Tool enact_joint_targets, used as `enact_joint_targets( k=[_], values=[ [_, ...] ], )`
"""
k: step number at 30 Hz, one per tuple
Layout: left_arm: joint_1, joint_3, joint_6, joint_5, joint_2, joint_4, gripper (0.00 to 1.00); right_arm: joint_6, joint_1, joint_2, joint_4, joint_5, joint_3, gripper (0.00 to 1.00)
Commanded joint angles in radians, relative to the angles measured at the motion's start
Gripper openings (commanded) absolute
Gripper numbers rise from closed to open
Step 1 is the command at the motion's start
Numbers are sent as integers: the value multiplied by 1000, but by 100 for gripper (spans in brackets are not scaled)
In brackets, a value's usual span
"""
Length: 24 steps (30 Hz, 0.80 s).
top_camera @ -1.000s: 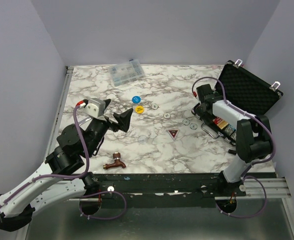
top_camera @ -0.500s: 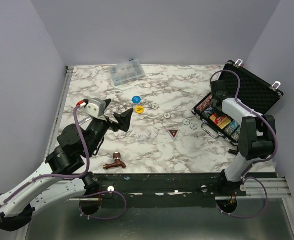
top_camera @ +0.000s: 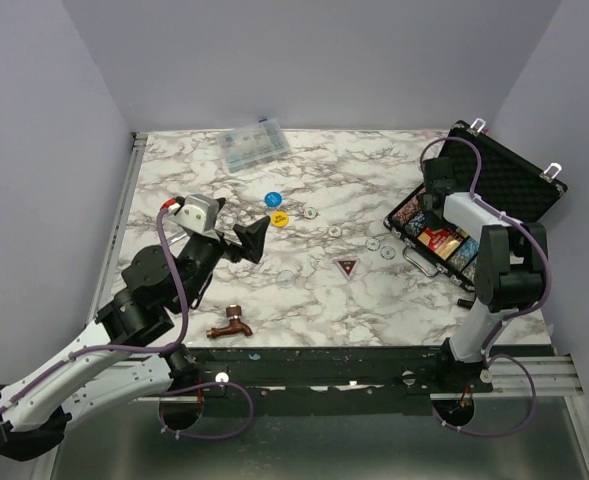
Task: Pack up texas hold em set
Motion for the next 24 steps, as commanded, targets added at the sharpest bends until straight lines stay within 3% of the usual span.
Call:
enact_joint_targets(
  k=[1,4,10,13,16,20,24],
  values=[
    [-4,0,12,-15,14,12,99,59,11,-29,-30,-137,-31,83],
    [-4,2,14,-16,19,10,99,83,13,-46,-46,-195,-24,85],
    [-4,0,22,-28,32,10,99,132,17,-39,-129,-119,95,91],
    [-4,3,28,-38,41,9,99,169,49,-107,-89,-83,115,100],
    [-4,2,36,-49,46,11,99,409,75,-137,-138,-49,193,100],
    [-2,-1,50,-70,54,14,99,654,76,-143,-311,-372,275,100],
    [-3,-3,66,-94,79,17,99,770,93,-206,-200,-649,107,100]
  ],
)
